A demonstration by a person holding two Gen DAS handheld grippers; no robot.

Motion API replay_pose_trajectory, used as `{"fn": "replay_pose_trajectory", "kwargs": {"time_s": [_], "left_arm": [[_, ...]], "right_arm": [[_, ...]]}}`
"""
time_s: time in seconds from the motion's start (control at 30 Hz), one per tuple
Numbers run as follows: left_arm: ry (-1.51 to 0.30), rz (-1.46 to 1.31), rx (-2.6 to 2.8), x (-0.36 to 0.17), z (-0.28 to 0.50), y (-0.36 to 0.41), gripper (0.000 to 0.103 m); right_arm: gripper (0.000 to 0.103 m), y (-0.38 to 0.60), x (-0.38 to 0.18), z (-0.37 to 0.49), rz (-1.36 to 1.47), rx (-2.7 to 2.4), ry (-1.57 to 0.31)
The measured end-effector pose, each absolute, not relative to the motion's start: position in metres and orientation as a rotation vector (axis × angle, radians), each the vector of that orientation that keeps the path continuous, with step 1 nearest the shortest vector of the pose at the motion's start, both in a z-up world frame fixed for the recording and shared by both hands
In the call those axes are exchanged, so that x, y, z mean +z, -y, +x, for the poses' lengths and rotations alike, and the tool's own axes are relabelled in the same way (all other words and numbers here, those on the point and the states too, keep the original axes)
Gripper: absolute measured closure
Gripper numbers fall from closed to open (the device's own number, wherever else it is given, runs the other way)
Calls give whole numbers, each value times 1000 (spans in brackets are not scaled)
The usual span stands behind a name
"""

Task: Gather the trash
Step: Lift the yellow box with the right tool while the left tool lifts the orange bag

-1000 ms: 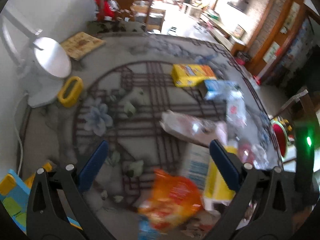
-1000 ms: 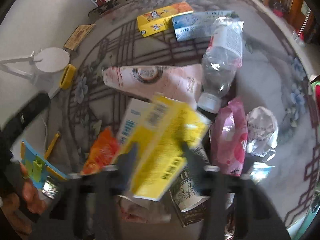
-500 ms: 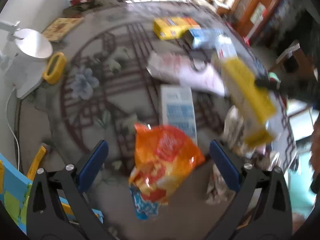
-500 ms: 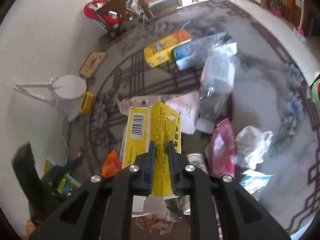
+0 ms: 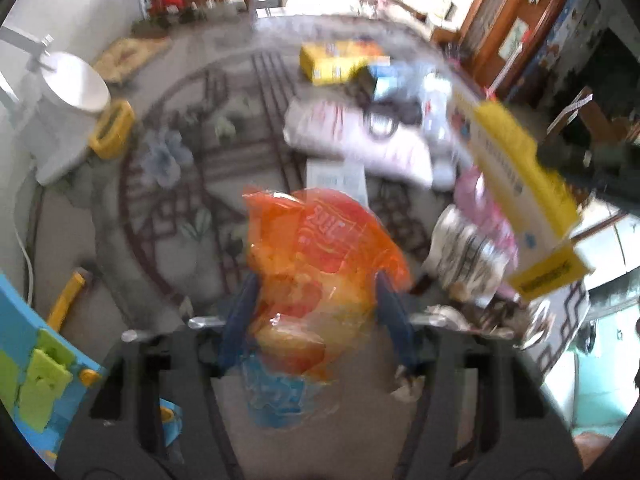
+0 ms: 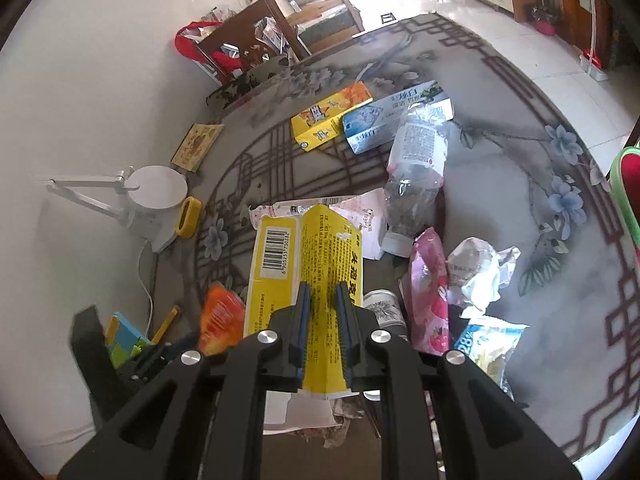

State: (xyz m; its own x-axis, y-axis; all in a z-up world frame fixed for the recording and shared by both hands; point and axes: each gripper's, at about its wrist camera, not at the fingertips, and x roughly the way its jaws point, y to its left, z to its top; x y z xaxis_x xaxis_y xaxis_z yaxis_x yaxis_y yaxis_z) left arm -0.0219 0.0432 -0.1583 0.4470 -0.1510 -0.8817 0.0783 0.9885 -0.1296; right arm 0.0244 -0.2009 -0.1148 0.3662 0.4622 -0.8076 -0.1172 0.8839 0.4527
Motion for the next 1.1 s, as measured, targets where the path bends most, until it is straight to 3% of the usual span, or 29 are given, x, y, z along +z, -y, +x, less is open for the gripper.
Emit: {"fn": "replay_pose_trajectory", "kwargs": {"time_s": [0.03, 0.17, 0.3, 0.33, 0.37, 0.43, 0.7, 0.97, 1.0, 1.03, 1.1], "left_arm": [[-1091, -97, -139, -152, -20, -45, 97], [-1001, -131, -130, -124, -17, -37, 103], [-963, -101, -146, -106, -14, -28, 102], [-967, -97, -148, -107, -16, -28, 94], [-976, -86, -145, -109, -16, -29, 69], [-1001, -77, -128, -119, -23, -33, 31], [-1215, -134, -106, -203, -36, -32, 30], [-1203, -324, -198, -215, -28, -29, 32], [-1197, -326, -205, -215, -28, -27, 36], [-1196, -316, -208, -215, -28, -25, 49], [-1200, -301, -208, -217, -28, -20, 50]], "right_arm": [[90, 203, -111, 22, 341, 384, -1126], [90, 211, -99, 16, 325, 391, -1085], [90, 220, -93, 13, 317, 402, -1080], [90, 221, -93, 14, 313, 407, -1079], [90, 223, -93, 14, 309, 410, -1079], [89, 225, -93, 16, 304, 416, -1084], [89, 216, -99, 24, 272, 461, -1120], [90, 215, -103, 29, 235, 498, -1146], [90, 216, -103, 30, 233, 497, -1147], [90, 218, -103, 32, 231, 495, -1147], [90, 222, -103, 35, 230, 493, -1147]]}}
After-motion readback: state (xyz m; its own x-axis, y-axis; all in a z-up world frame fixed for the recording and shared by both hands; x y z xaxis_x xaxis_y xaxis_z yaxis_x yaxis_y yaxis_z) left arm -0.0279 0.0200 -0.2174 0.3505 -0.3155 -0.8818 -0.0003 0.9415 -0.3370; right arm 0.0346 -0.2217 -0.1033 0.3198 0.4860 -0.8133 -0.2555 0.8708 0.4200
